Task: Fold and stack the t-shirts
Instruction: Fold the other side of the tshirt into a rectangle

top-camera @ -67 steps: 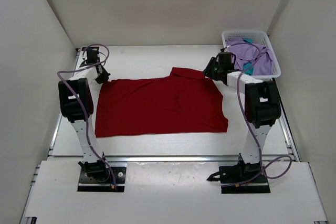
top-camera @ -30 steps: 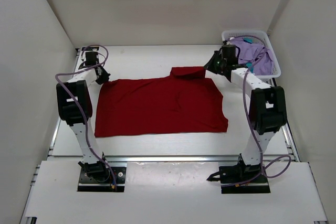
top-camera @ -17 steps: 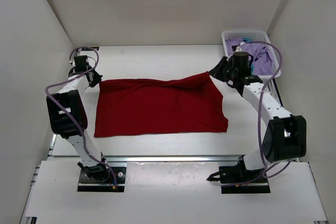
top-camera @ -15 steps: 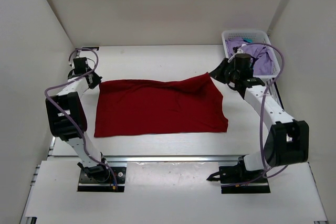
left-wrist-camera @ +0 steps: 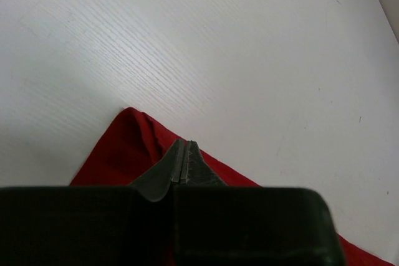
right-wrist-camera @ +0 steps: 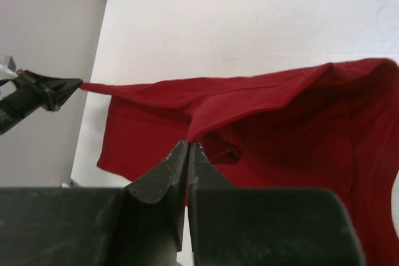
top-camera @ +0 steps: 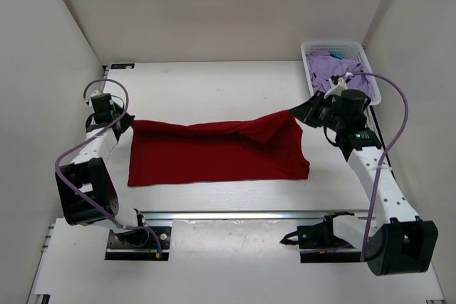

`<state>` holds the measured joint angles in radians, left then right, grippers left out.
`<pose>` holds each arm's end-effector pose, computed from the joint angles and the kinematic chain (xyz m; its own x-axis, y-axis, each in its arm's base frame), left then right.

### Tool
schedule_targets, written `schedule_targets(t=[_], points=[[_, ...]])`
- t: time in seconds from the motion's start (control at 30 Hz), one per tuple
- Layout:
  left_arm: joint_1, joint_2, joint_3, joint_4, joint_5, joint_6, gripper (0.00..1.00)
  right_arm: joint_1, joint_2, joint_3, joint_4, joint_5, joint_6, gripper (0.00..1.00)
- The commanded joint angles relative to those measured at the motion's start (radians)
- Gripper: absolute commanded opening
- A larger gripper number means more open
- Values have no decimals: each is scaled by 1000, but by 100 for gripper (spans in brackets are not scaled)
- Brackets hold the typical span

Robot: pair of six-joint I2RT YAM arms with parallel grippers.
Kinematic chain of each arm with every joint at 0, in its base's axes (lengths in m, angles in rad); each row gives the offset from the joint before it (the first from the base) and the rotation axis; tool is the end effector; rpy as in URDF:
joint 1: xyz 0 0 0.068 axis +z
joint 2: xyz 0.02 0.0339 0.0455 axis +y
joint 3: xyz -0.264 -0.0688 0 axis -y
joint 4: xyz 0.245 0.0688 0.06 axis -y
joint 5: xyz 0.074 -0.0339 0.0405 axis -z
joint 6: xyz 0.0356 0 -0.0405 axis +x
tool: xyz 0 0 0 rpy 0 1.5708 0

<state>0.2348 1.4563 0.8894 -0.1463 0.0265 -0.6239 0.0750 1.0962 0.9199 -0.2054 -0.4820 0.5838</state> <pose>0.3033 0.0716 0.2231 -0.3920 -0.6942 -0.6037 -0.5447 0.7039 -0.4559 0.2471 0.0351 0.3251 -0.5830 0.4460 -0.6791 -0.2086 0.7257 0.6556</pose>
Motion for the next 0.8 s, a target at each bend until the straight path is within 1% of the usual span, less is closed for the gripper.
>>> schedule_targets(t=[0.0, 0.07, 0.1, 0.13, 0.17, 0.2, 0.23, 0.3, 0.33, 0.37, 0.43, 0.47, 0.53, 0.6, 0.67, 0.7, 0.73, 0.77], points=[[26, -11, -20, 1, -2, -10, 0, -30, -74, -81, 4, -98, 27, 0], [34, 19, -18, -36, 21, -19, 4, -27, -122, -145, 21, -116, 51, 0], [53, 38, -24, -41, 33, -25, 9, -32, -140, -174, 35, -148, 68, 0], [58, 48, -24, -61, 52, -36, 19, -26, -159, -202, 59, -171, 85, 0], [67, 52, -32, -47, 67, -52, 24, -24, -163, -231, 72, -179, 105, 0], [84, 47, -53, -45, 107, -59, 32, -3, -182, -260, 86, -181, 123, 0], [104, 26, -84, -14, 127, -91, 37, 0, -188, -271, 106, -175, 131, 0], [100, -23, -108, 22, 148, -122, 43, 46, -196, -285, 110, -175, 151, 0], [74, -60, -113, 34, 132, -128, 43, 58, -194, -280, 104, -165, 155, 0], [60, -76, -110, 27, 121, -123, 41, 84, -194, -277, 98, -164, 154, 0], [-4, -132, -101, 19, 92, -114, 38, 121, -202, -238, 72, -142, 148, 0], [-38, -155, -102, 20, 86, -109, 38, 137, -209, -222, 57, -144, 146, 0], [-66, -188, -113, 27, 96, -111, 37, 146, -229, -201, 47, -153, 154, 0], [-117, -201, -135, 34, 110, -117, 35, 120, -255, -226, 43, -159, 151, 0], [-173, -215, -167, 56, 108, -114, 34, 69, -268, -317, 29, -142, 136, 0], [-190, -214, -173, 62, 101, -122, 33, 8, -265, -344, 32, -147, 133, 0], [-218, -211, -188, 59, 92, -122, 33, -41, -248, -407, 62, -173, 129, 0], [-256, -203, -194, 68, 86, -120, 33, -58, -225, -453, 70, -161, 125, 0]])
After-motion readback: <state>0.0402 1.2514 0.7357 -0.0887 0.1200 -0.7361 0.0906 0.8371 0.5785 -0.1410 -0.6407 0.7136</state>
